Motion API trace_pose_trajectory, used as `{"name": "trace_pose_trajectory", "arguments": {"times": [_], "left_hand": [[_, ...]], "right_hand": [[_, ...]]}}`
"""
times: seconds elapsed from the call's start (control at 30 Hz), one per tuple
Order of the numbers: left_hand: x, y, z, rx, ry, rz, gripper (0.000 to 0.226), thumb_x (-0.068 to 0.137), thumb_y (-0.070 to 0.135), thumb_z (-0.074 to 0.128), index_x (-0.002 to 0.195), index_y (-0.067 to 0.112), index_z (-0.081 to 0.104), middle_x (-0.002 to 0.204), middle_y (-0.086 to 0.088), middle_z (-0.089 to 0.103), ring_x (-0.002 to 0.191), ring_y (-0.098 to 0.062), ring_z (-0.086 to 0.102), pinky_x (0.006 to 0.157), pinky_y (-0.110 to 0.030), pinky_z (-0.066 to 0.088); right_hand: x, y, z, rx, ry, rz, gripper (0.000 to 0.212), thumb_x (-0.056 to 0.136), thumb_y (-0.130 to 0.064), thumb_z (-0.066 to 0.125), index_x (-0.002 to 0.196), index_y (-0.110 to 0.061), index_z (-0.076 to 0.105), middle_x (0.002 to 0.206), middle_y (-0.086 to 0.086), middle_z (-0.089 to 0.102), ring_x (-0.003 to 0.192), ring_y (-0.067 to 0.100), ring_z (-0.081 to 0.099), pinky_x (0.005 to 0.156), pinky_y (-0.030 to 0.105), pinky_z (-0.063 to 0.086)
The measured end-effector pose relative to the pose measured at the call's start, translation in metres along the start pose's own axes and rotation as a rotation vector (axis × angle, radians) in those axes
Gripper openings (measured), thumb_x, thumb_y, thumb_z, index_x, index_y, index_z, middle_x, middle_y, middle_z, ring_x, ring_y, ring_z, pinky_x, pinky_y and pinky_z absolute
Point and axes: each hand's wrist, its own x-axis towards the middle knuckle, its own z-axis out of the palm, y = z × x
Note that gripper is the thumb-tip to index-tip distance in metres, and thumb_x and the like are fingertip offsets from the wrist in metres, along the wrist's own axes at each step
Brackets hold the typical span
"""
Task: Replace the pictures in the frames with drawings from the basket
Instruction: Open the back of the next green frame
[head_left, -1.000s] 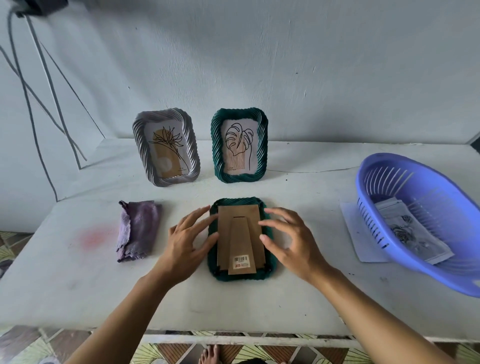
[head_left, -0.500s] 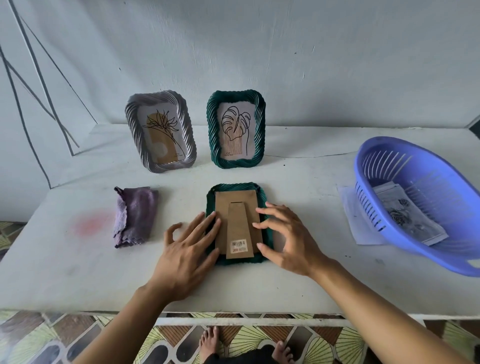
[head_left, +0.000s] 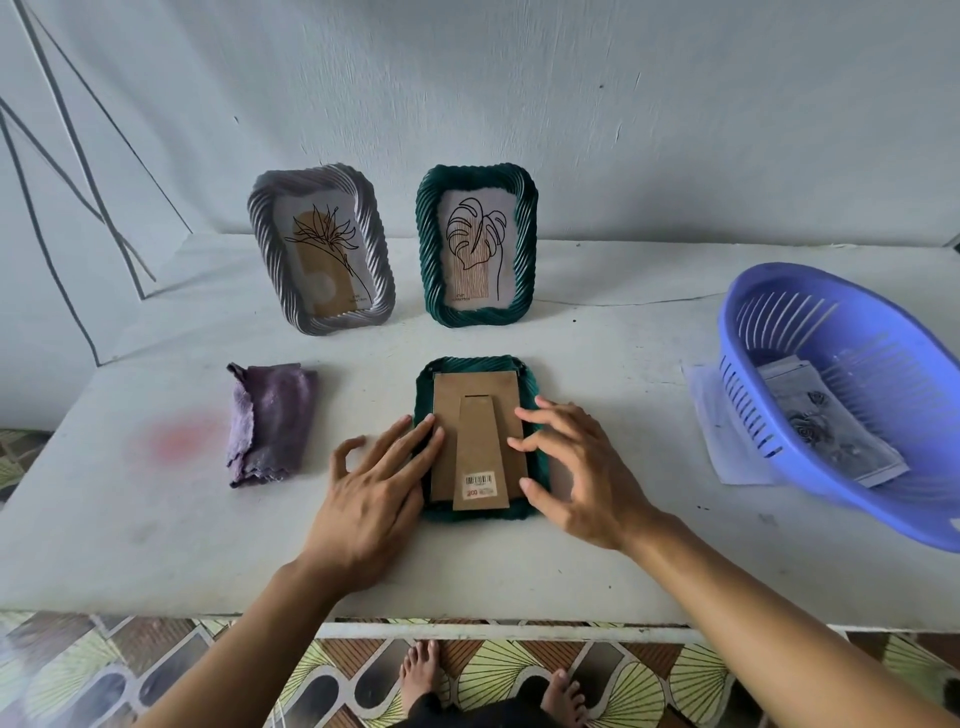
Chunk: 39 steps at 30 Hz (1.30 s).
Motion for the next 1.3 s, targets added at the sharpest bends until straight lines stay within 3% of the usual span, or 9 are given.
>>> {"name": "trace_pose_trajectory", "arguments": {"times": [0.2,0.37,0.6,0.73,0.87,0.97,1.17,1.3], "left_hand": [[0.000,0.000,0.000,-0.002,-0.006,0.002,0.058,0.101,0.037,0.024,0.159,0.033,0.019,0.167,0.014,0.013,0.154,-0.009,0.010,0.115,-0.050,0.020],[0.000,0.001,-0.001,-0.016,0.002,-0.002,0.058,0.101,0.036,0.023,0.158,0.033,0.022,0.166,0.014,0.015,0.154,-0.008,0.011,0.115,-0.050,0.020],[0.005,0.002,0.001,-0.078,0.080,-0.049,0.054,0.099,0.037,0.030,0.153,0.038,0.035,0.161,0.024,0.023,0.151,-0.001,0.015,0.114,-0.042,0.019],[0.011,0.006,0.001,-0.224,0.177,-0.138,0.047,0.100,0.050,0.031,0.141,0.042,0.053,0.151,0.031,0.037,0.146,0.006,0.024,0.112,-0.035,0.018],[0.028,0.026,-0.006,-0.259,0.276,-0.309,0.053,0.091,0.065,0.035,0.119,0.037,0.070,0.130,0.026,0.055,0.129,-0.008,0.045,0.100,-0.036,0.030],[0.039,0.042,-0.011,-0.189,0.282,-0.340,0.054,0.087,0.070,0.042,0.120,0.036,0.068,0.123,0.014,0.058,0.119,-0.013,0.045,0.094,-0.039,0.030],[0.061,0.066,-0.013,0.004,0.087,-0.320,0.063,0.086,0.074,0.027,0.134,0.039,0.049,0.131,0.007,0.049,0.119,-0.021,0.046,0.093,-0.042,0.027],[0.071,0.070,-0.013,0.100,0.057,-0.325,0.055,0.090,0.065,0.043,0.133,0.033,0.052,0.131,0.002,0.048,0.119,-0.022,0.046,0.094,-0.043,0.027]], "right_hand": [[0.000,-0.002,0.001,-0.022,-0.018,-0.005,0.033,0.085,-0.030,0.056,0.116,-0.021,0.064,0.146,-0.008,0.047,0.147,0.010,0.025,0.119,0.043,0.025],[0.000,0.002,-0.001,-0.040,-0.051,-0.022,0.040,0.080,-0.014,0.054,0.120,-0.018,0.063,0.148,-0.007,0.046,0.148,0.010,0.024,0.120,0.041,0.023],[0.001,0.001,-0.002,0.034,-0.035,0.026,0.040,0.079,-0.015,0.058,0.118,-0.023,0.066,0.146,-0.012,0.047,0.147,0.005,0.025,0.122,0.038,0.020],[0.002,-0.001,-0.005,0.086,-0.017,0.059,0.044,0.081,-0.015,0.059,0.122,-0.027,0.066,0.144,-0.018,0.049,0.145,0.004,0.028,0.121,0.029,0.019],[0.003,-0.004,-0.006,0.206,0.029,0.101,0.046,0.089,-0.012,0.062,0.133,-0.025,0.059,0.141,-0.019,0.052,0.140,0.000,0.036,0.117,0.022,0.024],[0.006,-0.003,-0.006,0.261,0.095,0.132,0.040,0.094,-0.013,0.064,0.133,-0.023,0.058,0.139,-0.015,0.054,0.134,-0.001,0.043,0.113,0.020,0.032],[0.015,0.012,-0.004,-0.054,0.154,0.041,0.035,0.094,-0.017,0.063,0.129,-0.016,0.060,0.137,-0.004,0.056,0.132,0.012,0.046,0.112,0.033,0.039],[0.022,0.018,-0.005,-0.166,0.104,0.076,0.043,0.099,-0.033,0.053,0.139,-0.019,0.054,0.144,-0.004,0.051,0.139,0.012,0.039,0.118,0.033,0.028]]}}
